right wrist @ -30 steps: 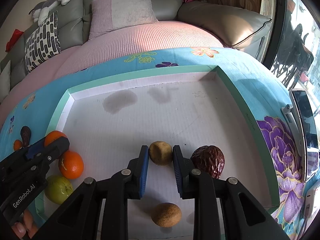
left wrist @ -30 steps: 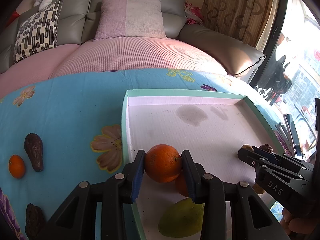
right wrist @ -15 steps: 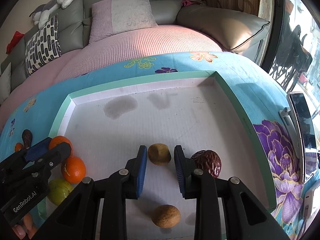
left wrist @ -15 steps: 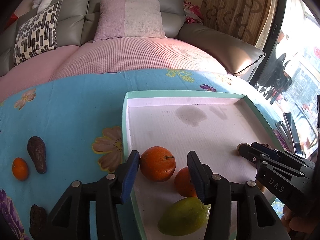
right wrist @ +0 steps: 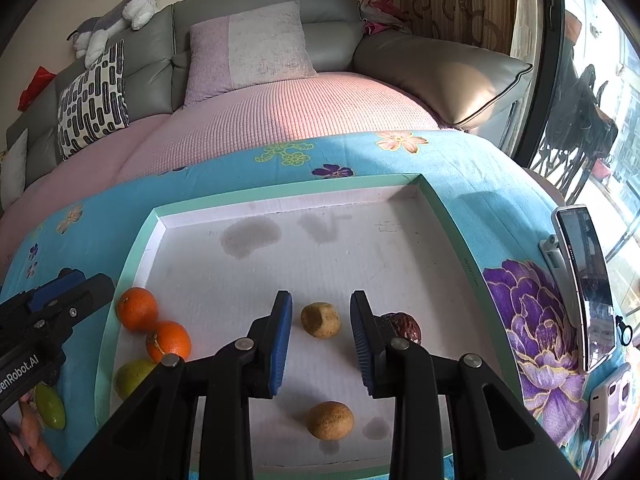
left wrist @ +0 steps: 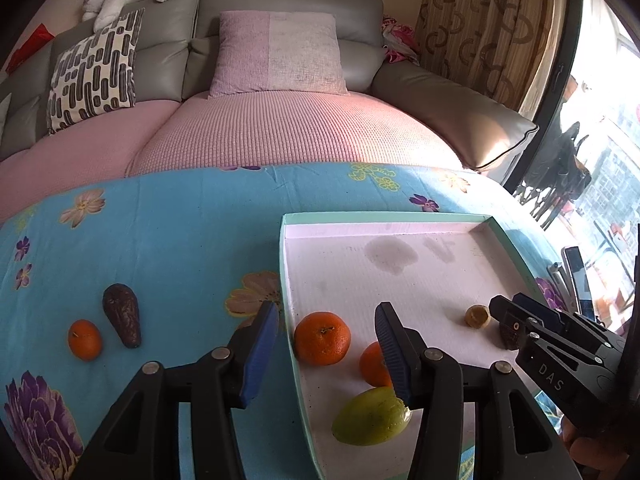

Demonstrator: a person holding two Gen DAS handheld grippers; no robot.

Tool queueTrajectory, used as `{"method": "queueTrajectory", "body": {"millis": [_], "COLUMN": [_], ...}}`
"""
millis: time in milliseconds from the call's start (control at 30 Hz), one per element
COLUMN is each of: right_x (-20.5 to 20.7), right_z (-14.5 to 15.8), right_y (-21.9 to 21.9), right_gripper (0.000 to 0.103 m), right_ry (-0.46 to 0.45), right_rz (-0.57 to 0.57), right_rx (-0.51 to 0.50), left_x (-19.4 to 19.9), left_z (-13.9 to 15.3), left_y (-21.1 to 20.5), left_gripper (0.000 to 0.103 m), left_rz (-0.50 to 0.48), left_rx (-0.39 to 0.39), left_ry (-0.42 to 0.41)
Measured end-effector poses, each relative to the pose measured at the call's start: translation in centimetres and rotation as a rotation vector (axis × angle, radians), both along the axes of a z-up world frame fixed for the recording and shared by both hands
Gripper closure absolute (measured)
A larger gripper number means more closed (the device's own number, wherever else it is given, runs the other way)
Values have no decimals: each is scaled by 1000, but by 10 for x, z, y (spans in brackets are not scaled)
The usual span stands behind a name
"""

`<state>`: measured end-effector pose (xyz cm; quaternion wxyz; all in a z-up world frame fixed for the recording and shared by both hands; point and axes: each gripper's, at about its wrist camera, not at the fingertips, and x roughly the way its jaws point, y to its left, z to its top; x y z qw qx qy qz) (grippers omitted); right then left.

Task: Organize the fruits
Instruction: 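Move both tools back from the tray toward the remaining fruits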

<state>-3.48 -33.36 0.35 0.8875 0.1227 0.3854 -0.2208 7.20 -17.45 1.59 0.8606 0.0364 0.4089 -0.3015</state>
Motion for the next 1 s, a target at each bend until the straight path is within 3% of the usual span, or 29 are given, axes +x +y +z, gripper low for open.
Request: {"method": "queueTrajectory", "body": {"millis": [467, 1000], "right_x": [-16, -12], "right_z": [6, 4], "right_y": [11, 10], "right_gripper": [72, 72], "right_ry": [33, 33], "right_rz": [10, 14], "right_rx": [-12, 12], "left_x": [7, 0], "left_z": [-9, -18], "left_y": [59, 63], "left_gripper": [49, 49], "left_rz": [167, 177], "left_rx": [6, 35], "left_ry": [72, 93]}}
